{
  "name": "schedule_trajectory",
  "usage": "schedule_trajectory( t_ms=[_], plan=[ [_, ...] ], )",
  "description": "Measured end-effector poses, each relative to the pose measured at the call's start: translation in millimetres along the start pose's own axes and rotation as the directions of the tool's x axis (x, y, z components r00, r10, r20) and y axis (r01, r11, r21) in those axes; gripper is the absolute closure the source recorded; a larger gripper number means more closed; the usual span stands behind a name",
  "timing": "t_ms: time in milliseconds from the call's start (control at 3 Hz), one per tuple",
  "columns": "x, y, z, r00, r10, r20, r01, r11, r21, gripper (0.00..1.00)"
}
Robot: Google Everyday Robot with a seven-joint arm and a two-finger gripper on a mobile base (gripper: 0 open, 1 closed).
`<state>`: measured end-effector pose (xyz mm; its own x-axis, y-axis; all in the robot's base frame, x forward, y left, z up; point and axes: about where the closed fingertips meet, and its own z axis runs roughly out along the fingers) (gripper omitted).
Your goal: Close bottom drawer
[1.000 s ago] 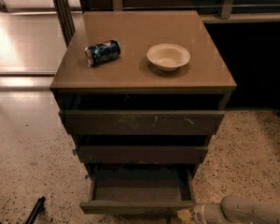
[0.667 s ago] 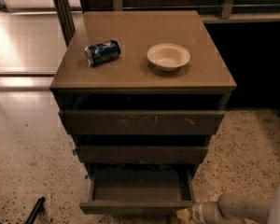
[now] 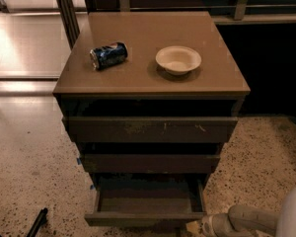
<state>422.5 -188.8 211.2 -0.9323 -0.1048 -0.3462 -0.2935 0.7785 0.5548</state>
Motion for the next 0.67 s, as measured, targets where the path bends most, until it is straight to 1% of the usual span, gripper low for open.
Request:
schedule_trajectory(
  t_ms=[333,667],
  plan=[
    [0,-16,14,1.0,0.022,-0.008,-0.022,0.9996,0.016,1.0],
    [-5,-26,22,1.0,0.01,-0.003,-0.01,0.9999,0.013,1.0]
  ],
)
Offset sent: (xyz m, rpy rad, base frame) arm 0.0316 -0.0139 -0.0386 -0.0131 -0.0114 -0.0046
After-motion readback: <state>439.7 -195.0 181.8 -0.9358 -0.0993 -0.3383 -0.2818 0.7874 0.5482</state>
